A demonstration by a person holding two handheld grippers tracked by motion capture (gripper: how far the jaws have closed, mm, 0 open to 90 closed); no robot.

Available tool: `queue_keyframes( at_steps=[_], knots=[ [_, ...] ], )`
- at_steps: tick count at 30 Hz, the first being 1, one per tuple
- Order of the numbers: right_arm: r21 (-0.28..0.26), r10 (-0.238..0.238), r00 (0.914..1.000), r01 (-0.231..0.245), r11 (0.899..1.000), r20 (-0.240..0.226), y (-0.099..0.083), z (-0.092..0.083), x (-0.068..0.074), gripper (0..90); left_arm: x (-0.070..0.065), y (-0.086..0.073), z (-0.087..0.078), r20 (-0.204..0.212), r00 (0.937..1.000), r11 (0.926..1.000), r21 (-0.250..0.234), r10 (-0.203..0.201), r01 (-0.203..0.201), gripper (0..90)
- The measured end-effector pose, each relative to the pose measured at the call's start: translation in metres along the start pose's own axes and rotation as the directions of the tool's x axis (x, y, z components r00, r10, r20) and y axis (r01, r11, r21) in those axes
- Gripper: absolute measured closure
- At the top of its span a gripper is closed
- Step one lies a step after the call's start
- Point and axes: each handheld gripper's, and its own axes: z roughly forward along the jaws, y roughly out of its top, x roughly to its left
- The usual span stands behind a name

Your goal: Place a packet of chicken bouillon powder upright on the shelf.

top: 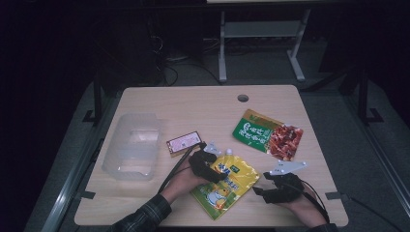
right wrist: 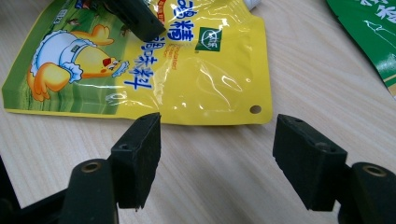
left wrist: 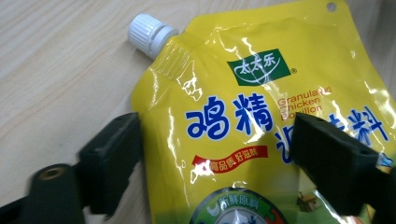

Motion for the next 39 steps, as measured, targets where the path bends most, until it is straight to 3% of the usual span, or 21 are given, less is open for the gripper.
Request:
queue_keyframes(
  at_steps=[5,7,9,11,13,14,18,24,26,27,29,34,38,39],
  knots=[
    [0.003,0.005,1.0,-0.005,1.0,0.002,0.0,0.0,0.001,32.1,0.001,0.001,-0.003,-0.02,0.9997,0.9999,0.004,-0.015,0.015,33.8],
    [0.002,0.005,1.0,-0.005,1.0,0.002,0.001,0.0,0.001,32.2,0.005,-0.001,-0.005,-0.027,0.9994,0.9997,-0.002,-0.023,0.023,53.8],
    [0.0,0.006,1.0,-0.006,1.0,0.003,0.001,-0.001,0.001,32.3,0.004,-0.001,-0.005,-0.034,0.9991,0.9996,-0.008,-0.026,0.026,63.1],
    [-0.003,0.008,1.0,-0.008,1.0,0.005,0.001,-0.001,0.0,32.3,0.003,0.0,-0.005,-0.05,0.9988,1.0,0.006,0.003,-0.003,68.4],
    [-0.005,0.009,0.9999,-0.009,1.0,0.006,0.001,-0.001,0.0,32.4,0.002,0.0,-0.004,-0.056,0.9984,1.0,-0.002,0.004,-0.004,71.8],
    [-0.013,0.0,1.0,0.0,1.0,0.009,0.001,-0.001,-0.001,32.4,0.002,-0.001,-0.004,-0.054,0.9985,0.9999,-0.006,-0.01,0.009,77.7],
    [-0.013,0.0,1.0,0.0,1.0,0.008,0.001,-0.002,0.0,32.5,0.004,-0.001,-0.005,-0.047,0.9984,0.9993,-0.024,-0.031,0.03,86.0],
    [-0.017,0.001,1.0,-0.001,1.0,0.008,0.002,-0.003,-0.001,32.5,0.007,-0.003,-0.007,-0.023,0.9991,0.9986,-0.039,-0.036,0.035,90.0],
    [-0.028,-0.001,0.9999,0.002,1.0,0.013,0.002,-0.004,-0.002,32.5,0.008,-0.003,-0.009,-0.008,0.9987,0.9967,-0.064,-0.05,0.05,90.0],
    [-0.033,-0.004,0.9999,0.004,0.999,0.014,0.002,-0.005,-0.002,32.4,0.009,-0.003,-0.011,-0.009,0.9994,0.9976,-0.061,-0.033,0.033,90.0],
    [-0.04,0.003,0.9999,-0.002,0.999,0.013,0.002,-0.006,-0.003,32.3,0.007,-0.003,-0.013,0.008,0.9983,0.9929,-0.104,-0.058,0.058,90.0],
    [-0.048,0.014,0.9999,-0.013,0.999,0.007,0.002,-0.008,-0.003,31.7,0.007,-0.003,-0.022,0.038,0.9972,0.9869,-0.146,-0.065,0.069,90.0],
    [-0.065,0.031,0.9994,-0.032,0.997,-0.019,0.002,-0.009,-0.004,29.7,0.007,-0.002,-0.034,0.054,0.9963,0.979,-0.189,-0.067,0.076,90.0],
    [-0.075,0.046,0.9981,-0.049,0.996,-0.041,0.003,-0.009,-0.005,28.4,0.008,-0.002,-0.041,0.059,0.9956,0.973,-0.215,-0.073,0.084,90.0]
  ],
)
